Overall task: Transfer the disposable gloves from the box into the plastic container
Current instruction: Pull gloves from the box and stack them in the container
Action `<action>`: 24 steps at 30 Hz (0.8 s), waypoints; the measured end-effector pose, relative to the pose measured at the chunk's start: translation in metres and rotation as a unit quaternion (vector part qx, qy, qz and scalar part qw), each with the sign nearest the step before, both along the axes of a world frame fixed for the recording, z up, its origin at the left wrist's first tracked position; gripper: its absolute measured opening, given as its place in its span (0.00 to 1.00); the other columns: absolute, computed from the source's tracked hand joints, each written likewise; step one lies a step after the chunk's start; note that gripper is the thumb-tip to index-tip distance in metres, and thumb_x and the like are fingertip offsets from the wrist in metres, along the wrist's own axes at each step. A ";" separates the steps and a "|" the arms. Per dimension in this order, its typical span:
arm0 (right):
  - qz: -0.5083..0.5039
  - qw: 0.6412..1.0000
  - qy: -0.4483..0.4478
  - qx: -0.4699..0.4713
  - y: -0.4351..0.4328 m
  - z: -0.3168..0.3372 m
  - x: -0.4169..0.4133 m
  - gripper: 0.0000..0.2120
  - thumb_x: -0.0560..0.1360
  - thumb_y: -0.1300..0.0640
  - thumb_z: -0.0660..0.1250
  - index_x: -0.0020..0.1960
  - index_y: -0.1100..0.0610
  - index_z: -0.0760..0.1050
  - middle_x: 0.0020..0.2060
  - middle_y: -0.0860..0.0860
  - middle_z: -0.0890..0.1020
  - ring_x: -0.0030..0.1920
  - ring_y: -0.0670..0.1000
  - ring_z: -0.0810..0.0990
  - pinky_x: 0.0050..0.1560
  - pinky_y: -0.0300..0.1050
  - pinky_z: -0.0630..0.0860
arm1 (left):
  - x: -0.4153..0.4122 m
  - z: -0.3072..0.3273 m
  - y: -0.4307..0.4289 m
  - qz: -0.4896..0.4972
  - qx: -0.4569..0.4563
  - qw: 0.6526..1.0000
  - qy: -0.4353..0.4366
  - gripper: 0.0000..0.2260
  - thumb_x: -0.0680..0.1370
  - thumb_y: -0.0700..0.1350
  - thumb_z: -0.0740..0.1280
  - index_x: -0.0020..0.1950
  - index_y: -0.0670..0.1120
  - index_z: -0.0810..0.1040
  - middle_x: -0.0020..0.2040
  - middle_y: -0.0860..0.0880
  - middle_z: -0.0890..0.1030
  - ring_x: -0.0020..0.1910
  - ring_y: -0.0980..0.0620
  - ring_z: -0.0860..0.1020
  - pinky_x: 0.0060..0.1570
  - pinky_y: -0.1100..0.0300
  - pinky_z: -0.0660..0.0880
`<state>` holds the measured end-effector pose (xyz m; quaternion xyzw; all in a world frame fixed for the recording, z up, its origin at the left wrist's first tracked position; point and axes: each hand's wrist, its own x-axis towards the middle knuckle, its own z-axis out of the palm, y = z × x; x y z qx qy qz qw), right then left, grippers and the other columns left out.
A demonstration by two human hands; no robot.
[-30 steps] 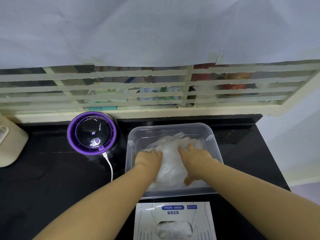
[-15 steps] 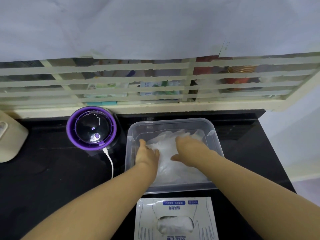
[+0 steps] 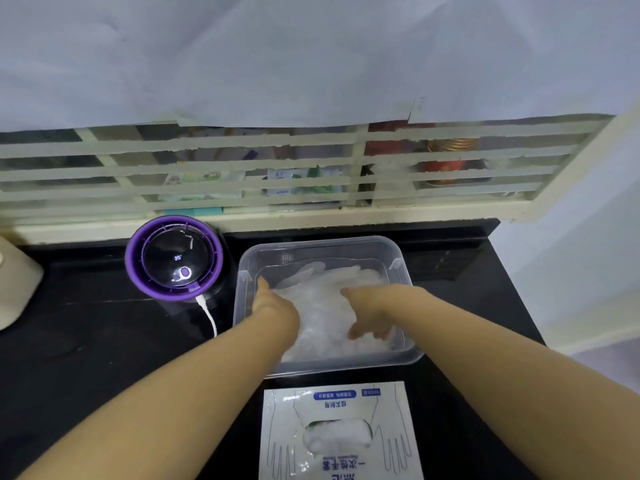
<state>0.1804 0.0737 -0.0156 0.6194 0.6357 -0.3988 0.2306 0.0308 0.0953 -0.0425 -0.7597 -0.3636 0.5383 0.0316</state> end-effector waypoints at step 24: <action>0.232 0.947 0.054 0.215 -0.132 -0.017 -0.018 0.15 0.78 0.47 0.61 0.63 0.46 0.77 0.54 0.46 0.75 0.52 0.50 0.76 0.50 0.46 0.74 | -0.076 -0.002 -0.133 0.031 -0.070 0.882 -0.465 0.33 0.73 0.61 0.69 0.75 0.60 0.59 0.78 0.53 0.52 0.76 0.52 0.52 0.74 0.57 0.49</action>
